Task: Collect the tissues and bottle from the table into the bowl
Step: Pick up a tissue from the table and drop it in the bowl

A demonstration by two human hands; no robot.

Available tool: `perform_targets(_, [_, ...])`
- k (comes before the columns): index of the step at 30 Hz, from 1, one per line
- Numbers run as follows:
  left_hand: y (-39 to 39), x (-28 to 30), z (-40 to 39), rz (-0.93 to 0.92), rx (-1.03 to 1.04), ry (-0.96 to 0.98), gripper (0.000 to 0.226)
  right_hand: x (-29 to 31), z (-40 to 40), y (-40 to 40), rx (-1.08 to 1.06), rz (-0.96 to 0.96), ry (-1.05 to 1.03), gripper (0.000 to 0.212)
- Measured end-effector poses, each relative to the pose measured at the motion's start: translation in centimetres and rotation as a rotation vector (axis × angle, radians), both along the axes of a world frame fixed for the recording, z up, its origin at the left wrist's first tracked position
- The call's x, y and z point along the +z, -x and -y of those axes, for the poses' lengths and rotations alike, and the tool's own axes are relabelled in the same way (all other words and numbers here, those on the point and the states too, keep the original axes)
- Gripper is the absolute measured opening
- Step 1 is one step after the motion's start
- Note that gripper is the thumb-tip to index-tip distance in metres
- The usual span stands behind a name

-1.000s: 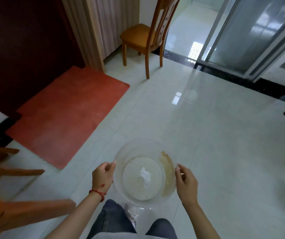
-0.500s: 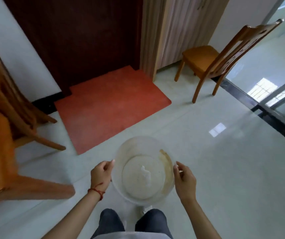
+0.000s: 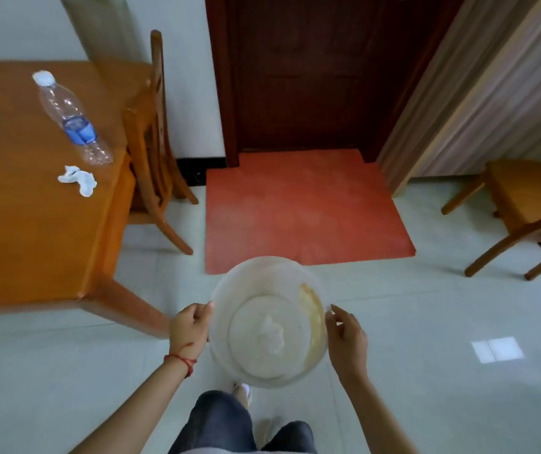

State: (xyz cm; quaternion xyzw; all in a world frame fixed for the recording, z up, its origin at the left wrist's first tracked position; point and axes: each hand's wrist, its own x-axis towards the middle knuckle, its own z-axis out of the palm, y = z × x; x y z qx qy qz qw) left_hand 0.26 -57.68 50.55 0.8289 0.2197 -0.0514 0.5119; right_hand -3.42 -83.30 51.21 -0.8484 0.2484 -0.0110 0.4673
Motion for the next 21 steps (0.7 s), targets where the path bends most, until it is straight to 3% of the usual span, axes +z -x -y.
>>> perform_targets(10, [-11.0, -0.8, -4.2, 0.03, 0.134, -0.052, 0.042, -0.3, -4.2, -14.5, 0.141, -0.003, -0.011, 0.025])
perform_targets(21, [-18.0, -1.3, -6.6, -0.058, 0.364, 0.034, 0.033, -0.9, -7.2, -27.5, 0.354, 0.007, 0.021, 0.016])
